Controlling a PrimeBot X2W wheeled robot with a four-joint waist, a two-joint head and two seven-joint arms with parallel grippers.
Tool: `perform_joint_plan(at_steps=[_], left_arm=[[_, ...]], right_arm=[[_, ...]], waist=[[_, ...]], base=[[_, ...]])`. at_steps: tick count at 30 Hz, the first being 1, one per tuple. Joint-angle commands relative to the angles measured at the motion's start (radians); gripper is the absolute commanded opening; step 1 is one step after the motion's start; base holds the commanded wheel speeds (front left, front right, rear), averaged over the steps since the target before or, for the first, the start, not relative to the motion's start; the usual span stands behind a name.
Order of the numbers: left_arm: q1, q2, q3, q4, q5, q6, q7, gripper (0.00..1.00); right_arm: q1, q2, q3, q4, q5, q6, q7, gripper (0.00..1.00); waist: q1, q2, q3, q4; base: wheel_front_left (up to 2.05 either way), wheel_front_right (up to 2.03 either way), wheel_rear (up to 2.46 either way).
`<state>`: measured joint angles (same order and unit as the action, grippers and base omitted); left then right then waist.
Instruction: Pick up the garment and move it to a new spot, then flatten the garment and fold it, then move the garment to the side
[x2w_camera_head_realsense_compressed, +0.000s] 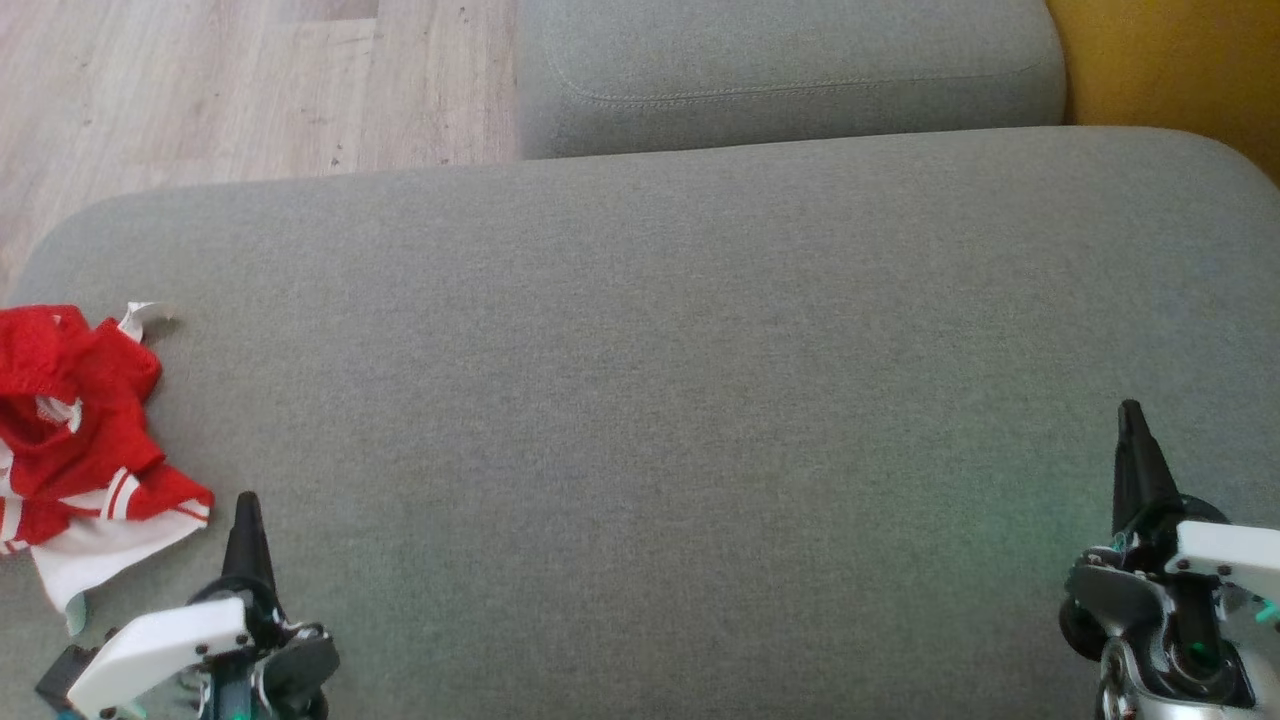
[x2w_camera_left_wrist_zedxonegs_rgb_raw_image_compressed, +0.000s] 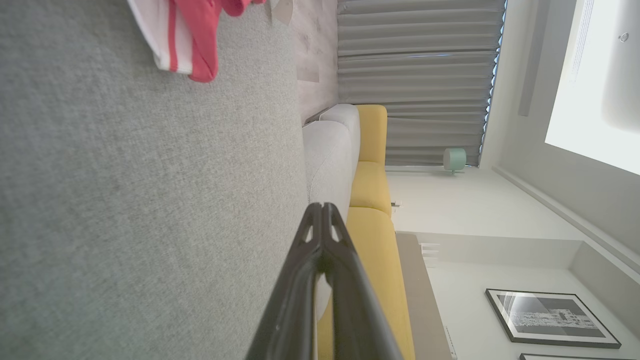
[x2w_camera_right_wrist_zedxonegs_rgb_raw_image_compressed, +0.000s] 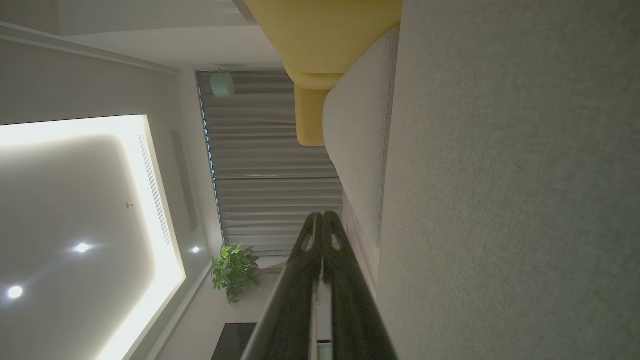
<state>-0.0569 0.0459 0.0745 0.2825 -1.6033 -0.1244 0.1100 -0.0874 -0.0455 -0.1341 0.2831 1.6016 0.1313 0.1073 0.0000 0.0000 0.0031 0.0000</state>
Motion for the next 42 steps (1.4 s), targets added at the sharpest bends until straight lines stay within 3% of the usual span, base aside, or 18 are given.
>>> perform_joint_plan(at_steps=[1,19,20,22,23,24,42], left_arm=[[-0.051,0.004,0.039,-0.038,-0.006,-0.006,0.003,0.00],[-0.051,0.004,0.039,-0.038,-0.006,-0.006,0.003,0.00],[0.000,0.000,0.000,0.000,0.000,0.000,0.000,1.00],[0.005,0.000,-0.005,0.019,0.000,0.001,-0.001,1.00],[0.013,-0.001,-0.008,0.037,0.000,0.001,-0.001,0.00],[0.024,-0.002,-0.009,0.051,0.000,0.001,-0.001,1.00],[-0.026,0.025,-0.051,0.072,0.120,0.000,-0.056,1.00]], right_arm=[[-0.021,-0.005,0.021,-0.038,0.007,-0.001,0.006,0.00],[-0.021,-0.005,0.021,-0.038,0.007,-0.001,0.006,0.00],[0.000,0.000,0.000,0.000,0.000,0.000,0.000,1.00],[0.001,0.001,0.001,0.023,0.000,0.000,0.000,1.00],[0.007,0.002,0.002,0.040,0.000,0.000,0.000,0.00],[0.016,0.004,0.002,0.056,0.000,0.000,0.000,1.00],[-0.031,-0.041,0.062,0.065,-0.078,0.000,-0.056,1.00]], waist=[[0.0000,0.0000,0.000,0.000],[0.0000,0.0000,0.000,0.000],[0.0000,0.0000,0.000,0.000],[0.0000,0.0000,0.000,0.000],[0.0000,0.0000,0.000,0.000],[0.0000,0.0000,0.000,0.000],[0.0000,0.0000,0.009,-0.002]], base=[[0.00,0.00,0.00],[0.00,0.00,0.00],[0.00,0.00,0.00],[0.00,0.00,0.00],[0.00,0.00,0.00],[0.00,0.00,0.00],[0.00,0.00,0.00]])
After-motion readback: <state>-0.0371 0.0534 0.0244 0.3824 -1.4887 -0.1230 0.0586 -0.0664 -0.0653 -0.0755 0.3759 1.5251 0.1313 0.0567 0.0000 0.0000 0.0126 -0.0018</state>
